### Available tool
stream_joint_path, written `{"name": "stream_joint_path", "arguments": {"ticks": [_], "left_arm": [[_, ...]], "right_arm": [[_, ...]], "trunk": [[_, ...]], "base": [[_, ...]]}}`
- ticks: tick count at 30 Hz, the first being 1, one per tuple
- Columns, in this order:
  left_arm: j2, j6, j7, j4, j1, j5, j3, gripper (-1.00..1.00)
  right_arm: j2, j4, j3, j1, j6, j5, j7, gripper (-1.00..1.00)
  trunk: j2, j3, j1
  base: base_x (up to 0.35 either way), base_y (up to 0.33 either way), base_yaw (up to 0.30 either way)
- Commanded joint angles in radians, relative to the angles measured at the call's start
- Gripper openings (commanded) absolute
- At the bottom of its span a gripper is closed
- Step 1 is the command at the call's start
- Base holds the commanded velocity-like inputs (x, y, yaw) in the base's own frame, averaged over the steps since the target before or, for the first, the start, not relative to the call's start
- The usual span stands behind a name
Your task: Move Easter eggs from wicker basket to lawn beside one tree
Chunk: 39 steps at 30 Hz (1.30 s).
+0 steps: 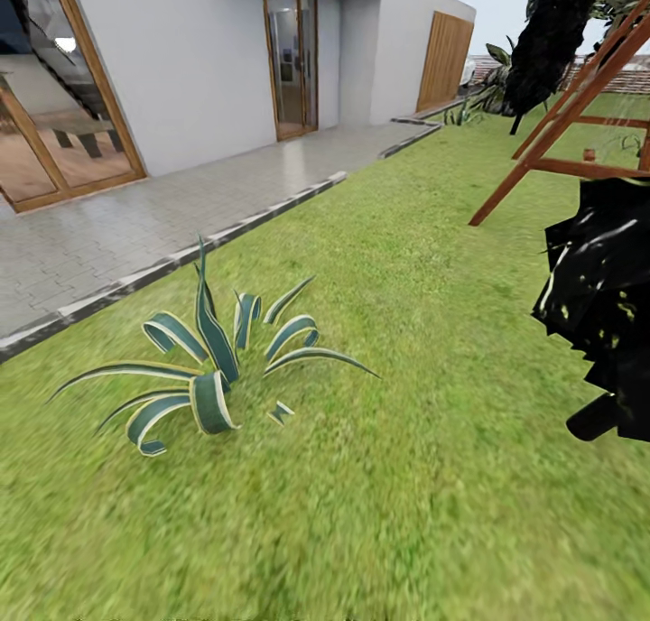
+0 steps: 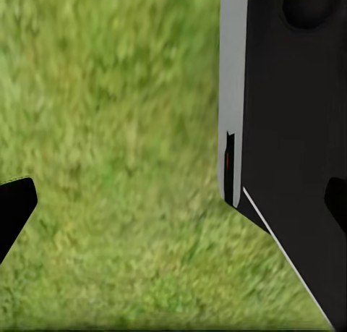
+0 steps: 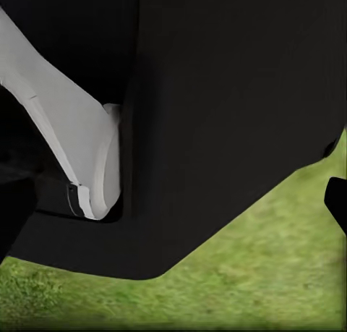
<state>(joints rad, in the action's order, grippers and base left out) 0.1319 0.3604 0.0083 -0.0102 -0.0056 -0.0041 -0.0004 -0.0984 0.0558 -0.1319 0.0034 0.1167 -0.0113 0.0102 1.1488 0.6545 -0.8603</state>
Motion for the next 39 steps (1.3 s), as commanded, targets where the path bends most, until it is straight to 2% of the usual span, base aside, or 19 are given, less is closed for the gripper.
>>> {"name": "stream_joint_path", "arguments": {"ticks": [1,39], "left_arm": [[0.000,0.003,0.001,0.001,-0.001,-0.001,0.000,1.00],[0.000,0.005,0.001,0.001,-0.001,-0.001,0.001,1.00]], "right_arm": [[0.000,0.001,-0.004,0.000,0.002,-0.001,0.000,1.00],[0.000,-0.001,-0.006,0.000,0.001,-0.003,0.000,1.00]], "trunk": [[-0.007,-0.001,0.004],[-0.273,-0.062,0.150]], "base": [[0.000,0.000,0.129],[0.000,0.000,0.128]]}}
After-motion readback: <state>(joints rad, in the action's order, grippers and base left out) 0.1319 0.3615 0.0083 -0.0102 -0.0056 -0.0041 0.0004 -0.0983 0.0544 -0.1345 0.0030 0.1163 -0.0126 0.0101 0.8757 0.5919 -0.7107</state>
